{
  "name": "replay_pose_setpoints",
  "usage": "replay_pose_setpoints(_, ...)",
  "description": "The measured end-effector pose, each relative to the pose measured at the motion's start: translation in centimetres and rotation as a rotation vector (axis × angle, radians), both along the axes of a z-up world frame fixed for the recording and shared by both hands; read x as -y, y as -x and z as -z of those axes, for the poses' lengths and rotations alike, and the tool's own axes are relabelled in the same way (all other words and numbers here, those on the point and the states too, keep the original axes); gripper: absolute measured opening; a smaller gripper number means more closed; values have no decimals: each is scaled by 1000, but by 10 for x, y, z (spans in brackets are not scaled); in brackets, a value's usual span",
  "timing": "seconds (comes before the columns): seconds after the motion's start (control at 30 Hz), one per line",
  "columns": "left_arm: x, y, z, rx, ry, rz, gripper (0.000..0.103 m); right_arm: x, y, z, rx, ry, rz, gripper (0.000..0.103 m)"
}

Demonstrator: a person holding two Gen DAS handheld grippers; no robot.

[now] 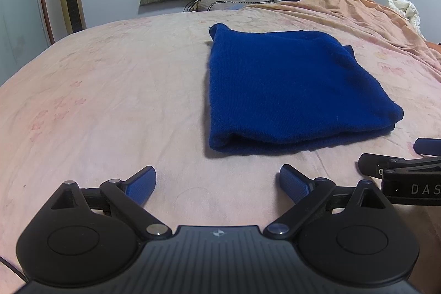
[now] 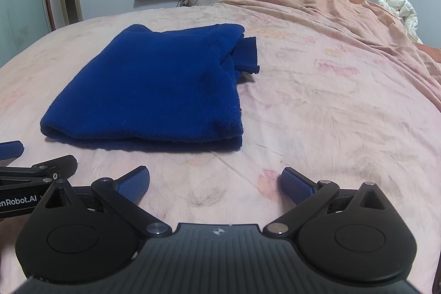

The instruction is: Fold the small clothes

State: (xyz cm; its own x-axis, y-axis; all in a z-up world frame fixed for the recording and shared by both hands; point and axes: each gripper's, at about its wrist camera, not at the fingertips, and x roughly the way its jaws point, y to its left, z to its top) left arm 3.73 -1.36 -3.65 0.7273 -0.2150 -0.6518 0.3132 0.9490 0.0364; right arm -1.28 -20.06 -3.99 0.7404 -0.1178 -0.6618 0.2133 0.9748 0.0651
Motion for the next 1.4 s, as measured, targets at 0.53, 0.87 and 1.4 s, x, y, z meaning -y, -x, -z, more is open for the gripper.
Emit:
replay_pose_setpoints(0.53, -1, 1, 3, 16, 4, -10, 101, -8, -1, 5, 19, 39, 22, 103)
replay_pose_setpoints(0.87, -1, 1, 4, 16, 4, -12, 102, -9, -1, 6, 29, 43, 36, 103)
replay_pose_setpoints(1.4, -2, 1, 4, 22, 8, -21, 103, -9, 1, 6, 32, 48, 48, 103)
